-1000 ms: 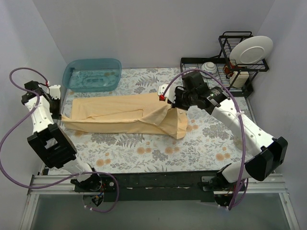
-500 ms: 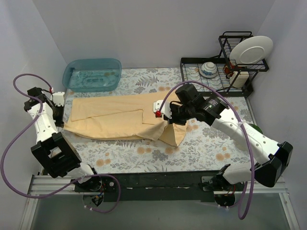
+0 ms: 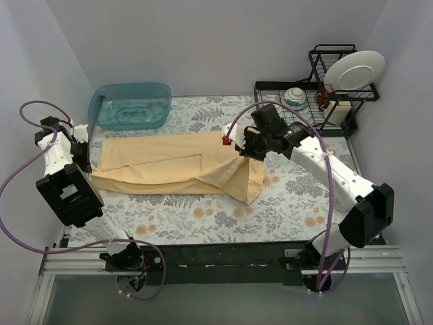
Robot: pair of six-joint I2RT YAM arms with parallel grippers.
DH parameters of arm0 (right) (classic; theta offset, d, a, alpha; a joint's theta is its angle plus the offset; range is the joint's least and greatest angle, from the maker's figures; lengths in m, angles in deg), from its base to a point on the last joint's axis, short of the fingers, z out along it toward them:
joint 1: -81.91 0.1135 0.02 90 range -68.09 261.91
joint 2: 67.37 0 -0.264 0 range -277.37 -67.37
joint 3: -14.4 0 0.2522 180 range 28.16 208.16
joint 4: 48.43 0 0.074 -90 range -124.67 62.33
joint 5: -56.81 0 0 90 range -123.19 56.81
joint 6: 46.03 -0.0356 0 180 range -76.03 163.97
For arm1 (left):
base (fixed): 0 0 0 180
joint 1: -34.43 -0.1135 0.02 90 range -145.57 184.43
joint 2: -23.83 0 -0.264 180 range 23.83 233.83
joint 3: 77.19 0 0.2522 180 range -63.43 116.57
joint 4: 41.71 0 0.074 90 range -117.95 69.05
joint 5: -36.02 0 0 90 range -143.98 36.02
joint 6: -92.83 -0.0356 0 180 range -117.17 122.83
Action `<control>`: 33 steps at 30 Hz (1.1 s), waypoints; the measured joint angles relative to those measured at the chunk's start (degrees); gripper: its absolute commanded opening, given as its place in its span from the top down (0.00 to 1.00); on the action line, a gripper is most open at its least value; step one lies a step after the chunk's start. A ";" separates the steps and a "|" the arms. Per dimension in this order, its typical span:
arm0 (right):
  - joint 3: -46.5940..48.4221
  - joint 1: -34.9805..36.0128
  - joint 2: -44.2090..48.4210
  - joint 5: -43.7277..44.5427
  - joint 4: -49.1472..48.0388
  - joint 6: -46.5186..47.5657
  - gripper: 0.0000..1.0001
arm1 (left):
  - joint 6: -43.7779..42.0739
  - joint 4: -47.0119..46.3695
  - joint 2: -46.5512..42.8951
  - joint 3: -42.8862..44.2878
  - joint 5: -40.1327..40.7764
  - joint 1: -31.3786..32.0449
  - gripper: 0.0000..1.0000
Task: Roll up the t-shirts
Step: Fold the T-shirt at the center of the board.
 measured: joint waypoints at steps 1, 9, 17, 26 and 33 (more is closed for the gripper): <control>0.61 -0.79 -1.42 -0.09 -0.07 0.15 0.99 | 0.37 -0.15 0.63 0.26 -0.02 0.15 1.00; 5.68 -3.69 -10.45 0.04 -0.85 2.34 0.99 | 2.82 -1.73 4.85 1.05 -0.15 2.01 1.00; 13.38 -6.80 -17.75 0.02 -0.87 4.46 0.99 | 5.42 -3.96 9.40 4.07 -0.04 2.86 1.00; 19.04 -8.33 -24.17 0.11 -0.90 6.14 0.99 | 7.93 -6.12 12.94 6.32 1.31 3.17 1.00; 24.28 -8.81 -29.05 0.31 -0.98 7.19 0.99 | 8.96 -6.40 13.70 7.78 1.84 3.19 1.00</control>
